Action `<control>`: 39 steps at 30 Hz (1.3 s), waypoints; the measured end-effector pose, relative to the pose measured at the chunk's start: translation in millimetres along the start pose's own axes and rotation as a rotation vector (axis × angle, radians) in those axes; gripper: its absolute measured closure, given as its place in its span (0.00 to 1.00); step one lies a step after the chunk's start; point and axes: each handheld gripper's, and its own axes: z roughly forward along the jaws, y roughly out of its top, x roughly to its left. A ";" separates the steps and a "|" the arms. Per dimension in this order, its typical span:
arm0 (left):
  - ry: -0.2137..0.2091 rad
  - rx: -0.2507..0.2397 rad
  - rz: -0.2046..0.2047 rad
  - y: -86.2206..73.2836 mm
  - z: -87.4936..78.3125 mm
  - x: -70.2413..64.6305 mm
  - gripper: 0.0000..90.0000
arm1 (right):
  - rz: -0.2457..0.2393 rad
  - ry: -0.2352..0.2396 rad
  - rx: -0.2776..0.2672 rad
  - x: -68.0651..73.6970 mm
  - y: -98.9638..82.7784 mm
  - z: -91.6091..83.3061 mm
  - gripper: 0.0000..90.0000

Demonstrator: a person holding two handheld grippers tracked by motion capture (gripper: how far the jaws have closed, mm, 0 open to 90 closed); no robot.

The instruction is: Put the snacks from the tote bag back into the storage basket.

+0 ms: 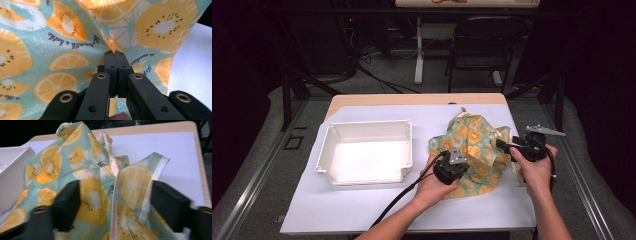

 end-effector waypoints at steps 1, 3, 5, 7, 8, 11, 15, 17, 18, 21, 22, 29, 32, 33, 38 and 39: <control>0.005 -0.004 0.001 -1.4 0.7 -0.6 1.00 | 0.005 0.013 0.000 -1.2 -1.5 2.0 0.42; -0.004 0.001 -0.002 -2.4 0.5 -0.3 1.00 | 0.003 0.044 0.007 -2.1 -3.7 3.9 0.61; -0.006 0.003 -0.009 -3.1 0.4 -0.4 1.00 | -0.006 0.059 0.028 -1.6 -5.4 3.8 0.81; -0.005 -0.004 -0.015 -3.8 0.6 -1.1 1.00 | -0.012 0.050 0.019 -0.9 -7.5 3.4 0.97; -0.005 -0.006 -0.016 -4.1 0.0 -1.3 1.00 | -0.013 0.049 0.012 -1.1 -8.1 1.4 1.00; -0.014 -0.016 -0.036 -4.2 -4.8 0.6 1.00 | -0.023 0.065 -0.048 2.9 -8.5 -8.9 1.00; -0.001 -0.054 -0.061 -1.4 -17.2 5.2 0.87 | -0.082 0.108 -0.120 20.0 -7.6 -28.5 1.00; 0.001 -0.066 -0.060 0.3 -23.0 6.5 0.85 | -0.089 0.116 -0.138 25.7 -8.4 -31.7 1.00; 0.005 -0.089 -0.065 2.3 -29.9 7.7 0.79 | -0.130 0.129 -0.147 34.7 -9.6 -39.0 1.00; 0.009 -0.123 -0.080 5.3 -41.3 10.3 0.73 | -0.161 0.162 -0.167 47.6 -12.3 -46.9 1.00; 0.008 -0.142 -0.087 7.1 -48.1 12.3 0.72 | -0.169 0.169 -0.162 50.5 -12.8 -48.7 1.00; -0.011 -0.219 -0.141 13.7 -71.5 22.3 0.62 | -0.217 0.217 -0.140 75.0 -26.0 -48.7 1.00; -0.019 -0.226 -0.153 15.9 -75.5 23.9 0.59 | -0.241 0.236 -0.110 82.1 -33.5 -46.0 1.00; -0.021 -0.239 -0.155 17.3 -77.2 24.7 0.59 | -0.246 0.240 -0.102 84.1 -35.7 -45.0 1.00; -0.039 -0.263 -0.178 22.8 -77.9 23.6 0.55 | -0.261 0.261 -0.075 91.9 -44.7 -41.0 1.00; -0.043 -0.264 -0.179 24.4 -77.6 23.3 0.54 | -0.262 0.266 -0.075 93.6 -46.5 -39.4 1.00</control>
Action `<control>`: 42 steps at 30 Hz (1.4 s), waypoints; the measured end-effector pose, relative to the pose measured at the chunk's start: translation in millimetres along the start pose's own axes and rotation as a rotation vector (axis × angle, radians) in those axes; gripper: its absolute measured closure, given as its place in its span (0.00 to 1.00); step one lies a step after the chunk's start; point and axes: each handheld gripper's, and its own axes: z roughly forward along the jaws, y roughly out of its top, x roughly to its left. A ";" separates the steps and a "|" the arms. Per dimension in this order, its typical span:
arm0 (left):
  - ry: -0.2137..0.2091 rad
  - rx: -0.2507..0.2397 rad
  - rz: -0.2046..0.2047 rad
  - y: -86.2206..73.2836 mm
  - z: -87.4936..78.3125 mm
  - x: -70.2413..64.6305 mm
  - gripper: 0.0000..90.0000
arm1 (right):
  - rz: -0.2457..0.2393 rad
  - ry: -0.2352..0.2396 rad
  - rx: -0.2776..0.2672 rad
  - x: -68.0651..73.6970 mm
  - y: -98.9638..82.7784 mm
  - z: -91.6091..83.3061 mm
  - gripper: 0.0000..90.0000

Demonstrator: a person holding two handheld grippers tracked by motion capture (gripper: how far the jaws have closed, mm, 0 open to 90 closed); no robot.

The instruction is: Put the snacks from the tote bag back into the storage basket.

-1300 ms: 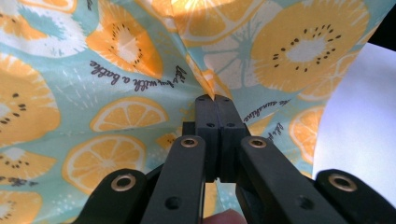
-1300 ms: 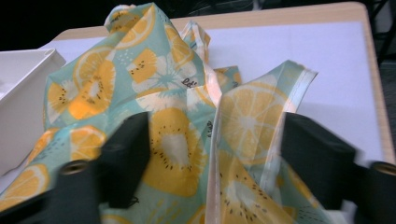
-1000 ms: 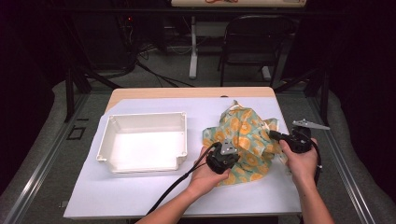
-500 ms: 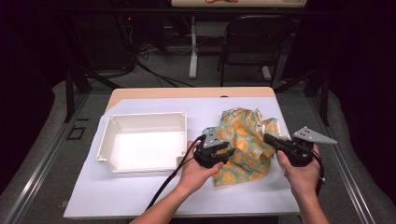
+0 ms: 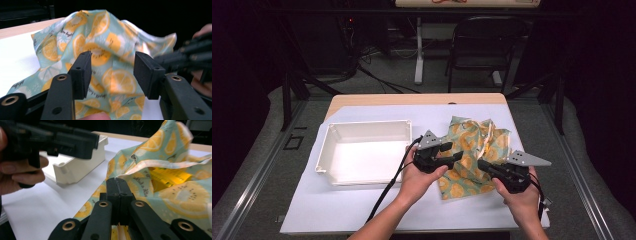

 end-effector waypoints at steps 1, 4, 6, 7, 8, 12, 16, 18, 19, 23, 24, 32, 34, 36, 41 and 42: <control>-0.005 0.002 0.000 1.9 0.9 -0.9 0.53 | 0.004 0.005 0.004 1.9 -1.7 1.9 1.00; -0.011 0.000 -0.001 6.0 5.7 -4.6 0.50 | -0.010 0.013 0.029 5.0 -5.3 6.1 1.00; -0.017 0.019 -0.011 8.9 11.1 -6.4 0.45 | -0.015 0.019 0.038 6.7 -6.4 8.3 1.00; -0.016 0.026 -0.016 9.8 14.7 -7.9 0.42 | -0.016 0.024 0.039 7.5 -6.8 9.4 1.00; -0.007 0.033 -0.014 10.4 18.7 -9.8 0.39 | -0.015 0.028 0.038 8.3 -7.4 10.6 1.00; 0.027 0.080 0.013 11.7 37.6 -18.3 0.27 | -0.036 0.029 0.063 11.0 -10.0 15.8 1.00; 0.078 0.110 0.008 14.3 53.1 -19.2 0.31 | -0.057 0.039 0.072 15.3 -11.4 19.7 1.00; 0.084 0.107 0.002 15.2 54.7 -17.6 0.48 | -0.069 0.049 0.076 16.6 -12.0 20.0 1.00; 0.098 0.111 -0.002 15.1 56.8 -14.2 0.57 | -0.072 0.053 0.077 17.0 -12.5 20.1 1.00; 0.100 0.142 -0.019 13.0 56.1 -5.5 0.82 | -0.085 0.061 0.090 16.3 -13.9 19.7 0.97; 0.094 0.145 -0.020 12.1 55.5 -3.6 0.91 | -0.083 0.063 0.088 15.9 -14.3 19.3 0.95; 0.126 0.151 -0.063 -2.2 43.9 7.8 1.00 | -0.049 0.042 0.026 7.0 -8.8 4.4 0.69; 0.128 0.150 -0.077 -7.7 40.8 10.4 1.00 | -0.040 0.017 0.004 2.0 -6.2 -1.4 0.66; 0.136 0.153 -0.085 -14.0 37.7 11.7 1.00 | -0.014 -0.027 -0.027 -7.1 -3.9 -8.1 0.62; 0.130 0.168 -0.109 -29.1 33.2 11.2 1.00 | 0.068 -0.188 -0.092 -27.7 -1.0 -16.6 0.47; 0.129 0.174 -0.109 -34.3 33.2 10.0 1.00 | 0.086 -0.208 -0.105 -30.9 -1.2 -16.5 0.45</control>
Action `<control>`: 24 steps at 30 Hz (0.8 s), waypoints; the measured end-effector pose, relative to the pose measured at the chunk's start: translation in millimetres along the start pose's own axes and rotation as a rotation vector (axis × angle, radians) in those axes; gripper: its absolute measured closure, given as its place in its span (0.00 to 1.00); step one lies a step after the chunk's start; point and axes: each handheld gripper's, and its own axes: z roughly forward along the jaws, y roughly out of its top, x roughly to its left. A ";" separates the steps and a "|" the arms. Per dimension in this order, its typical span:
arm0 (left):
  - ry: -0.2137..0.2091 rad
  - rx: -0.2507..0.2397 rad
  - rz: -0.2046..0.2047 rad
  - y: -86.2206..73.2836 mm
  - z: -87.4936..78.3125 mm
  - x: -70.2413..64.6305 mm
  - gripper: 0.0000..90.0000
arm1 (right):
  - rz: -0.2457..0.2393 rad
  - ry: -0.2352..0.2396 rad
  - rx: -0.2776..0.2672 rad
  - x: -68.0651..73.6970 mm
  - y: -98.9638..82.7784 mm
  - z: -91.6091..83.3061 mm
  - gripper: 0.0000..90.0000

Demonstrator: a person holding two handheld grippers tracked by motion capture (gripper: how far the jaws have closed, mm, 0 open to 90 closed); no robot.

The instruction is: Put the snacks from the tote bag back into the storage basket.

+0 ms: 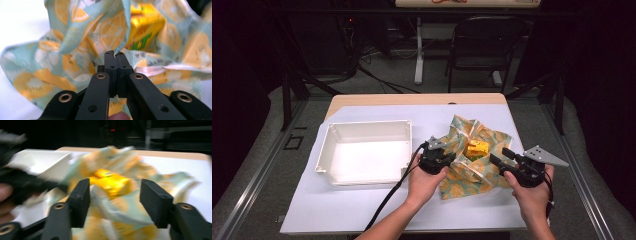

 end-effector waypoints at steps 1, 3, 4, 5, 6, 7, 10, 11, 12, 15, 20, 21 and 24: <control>-0.002 0.008 -0.004 -3.3 0.4 -0.4 1.00 | 0.019 -0.035 0.000 -5.5 0.0 0.9 0.44; -0.007 0.024 -0.015 -12.0 2.5 -0.6 1.00 | 0.041 -0.073 -0.007 -12.7 -0.2 2.9 0.40; -0.007 0.024 -0.022 -16.6 4.5 -0.9 1.00 | 0.054 -0.101 -0.004 -16.4 -0.5 3.9 0.37; -0.008 0.032 -0.025 -20.8 5.9 -0.7 1.00 | 0.071 -0.120 -0.004 -19.7 -0.8 5.3 0.36; -0.011 0.040 -0.031 -24.9 7.1 -0.4 1.00 | 0.087 -0.129 -0.001 -23.3 -1.1 6.9 0.35; -0.014 0.048 -0.037 -29.6 8.6 0.0 1.00 | 0.104 -0.134 0.009 -26.6 -1.5 8.1 0.33; -0.018 0.056 -0.049 -38.1 10.9 -1.1 1.00 | 0.150 -0.117 0.040 -34.0 -4.8 14.2 0.36; -0.024 0.067 -0.049 -40.1 10.8 -1.6 1.00 | 0.158 -0.106 0.042 -34.6 -5.8 15.6 0.39; -0.027 0.070 -0.051 -42.5 10.5 -2.7 1.00 | 0.162 -0.084 0.050 -35.0 -6.9 16.9 0.44; -0.027 0.076 -0.049 -46.7 9.2 -4.2 0.99 | 0.144 -0.052 0.070 -34.2 -9.9 21.1 0.66; -0.021 0.079 -0.054 -53.7 7.7 -5.2 0.99 | 0.133 -0.063 0.124 -37.7 -14.6 24.3 0.92; -0.019 0.081 -0.059 -55.1 7.1 -5.4 0.99 | 0.143 -0.064 0.117 -38.0 -15.9 25.3 0.94; -0.014 0.079 -0.060 -56.3 5.5 -5.1 1.00 | 0.129 -0.063 0.159 -42.8 -19.8 24.9 0.99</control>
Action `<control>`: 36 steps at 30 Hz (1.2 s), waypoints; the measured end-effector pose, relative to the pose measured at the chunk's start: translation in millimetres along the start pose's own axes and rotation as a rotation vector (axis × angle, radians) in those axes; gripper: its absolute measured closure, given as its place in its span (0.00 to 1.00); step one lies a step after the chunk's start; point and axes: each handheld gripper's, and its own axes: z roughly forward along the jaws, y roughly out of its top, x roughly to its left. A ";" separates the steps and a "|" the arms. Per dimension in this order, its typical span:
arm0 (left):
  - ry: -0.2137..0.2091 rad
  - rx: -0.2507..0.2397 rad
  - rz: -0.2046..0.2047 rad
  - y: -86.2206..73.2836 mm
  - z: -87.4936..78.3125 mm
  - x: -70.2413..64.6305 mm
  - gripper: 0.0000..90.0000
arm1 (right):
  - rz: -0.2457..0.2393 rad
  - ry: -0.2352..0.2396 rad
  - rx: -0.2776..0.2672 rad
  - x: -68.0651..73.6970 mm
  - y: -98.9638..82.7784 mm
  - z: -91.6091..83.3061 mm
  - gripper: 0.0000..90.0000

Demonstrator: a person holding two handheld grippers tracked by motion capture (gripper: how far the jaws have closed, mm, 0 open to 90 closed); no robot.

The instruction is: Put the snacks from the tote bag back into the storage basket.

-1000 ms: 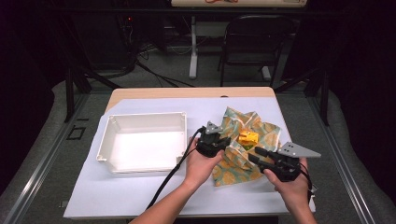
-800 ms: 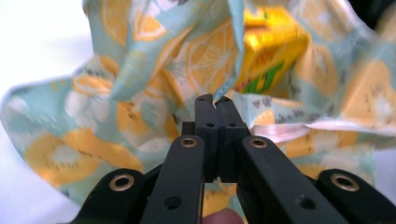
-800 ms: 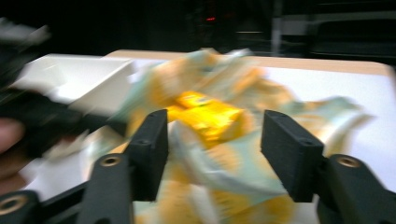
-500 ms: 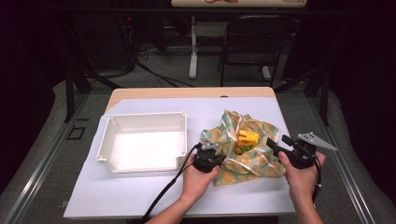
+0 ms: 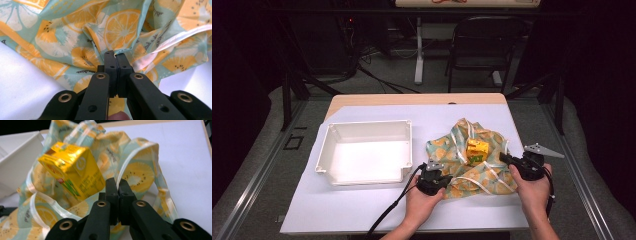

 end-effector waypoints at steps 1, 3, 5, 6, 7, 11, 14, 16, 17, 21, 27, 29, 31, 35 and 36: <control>0.004 -0.007 -0.001 0.5 -1.0 0.2 1.00 | -0.006 -0.002 0.018 -2.6 -1.5 -0.1 0.99; 0.014 -0.018 -0.004 2.1 -3.7 1.3 1.00 | -0.004 -0.004 0.047 -7.4 -5.3 0.6 0.99; 0.014 -0.014 -0.004 3.2 -6.9 2.8 0.99 | 0.013 -0.011 0.072 -13.6 -10.7 1.5 0.99; 0.018 -0.019 -0.007 2.8 -6.8 2.9 0.99 | 0.020 -0.013 0.089 -16.6 -12.8 1.5 0.99; 0.018 -0.019 -0.007 2.8 -6.8 2.9 0.99 | 0.020 -0.013 0.089 -16.6 -12.8 1.5 0.99; 0.028 -0.016 -0.019 0.9 -7.0 6.9 0.99 | 0.038 -0.029 0.129 -24.0 -20.0 4.4 1.00; 0.036 -0.016 -0.025 -0.7 -7.6 9.0 0.99 | 0.041 -0.055 0.158 -28.5 -23.6 7.8 1.00; 0.039 -0.020 -0.025 -1.1 -7.6 9.3 0.98 | 0.037 -0.055 0.163 -28.9 -24.0 8.3 1.00; 0.049 -0.020 -0.019 -0.8 -8.8 9.7 0.94 | 0.029 -0.053 0.165 -28.4 -24.0 7.6 1.00; 0.038 -0.035 -0.019 5.1 -16.7 9.6 0.73 | 0.001 -0.026 0.130 -23.5 -21.4 0.2 0.89; 0.048 -0.102 -0.004 21.8 -33.3 7.0 0.56 | -0.072 -0.021 0.053 -15.5 -15.2 -15.7 0.72; 0.047 -0.119 -0.008 25.8 -36.2 6.9 0.53 | -0.086 -0.023 0.013 -13.8 -12.6 -20.5 0.67; 0.043 -0.139 -0.013 30.2 -37.1 6.6 0.51 | -0.099 -0.029 -0.031 -12.1 -8.5 -25.8 0.62; 0.032 -0.157 -0.001 37.1 -37.5 4.5 0.48 | -0.143 -0.035 -0.090 -8.2 2.6 -36.6 0.54; 0.027 -0.178 0.005 42.2 -37.4 1.9 0.48 | -0.147 -0.018 -0.111 -5.8 6.4 -38.7 0.53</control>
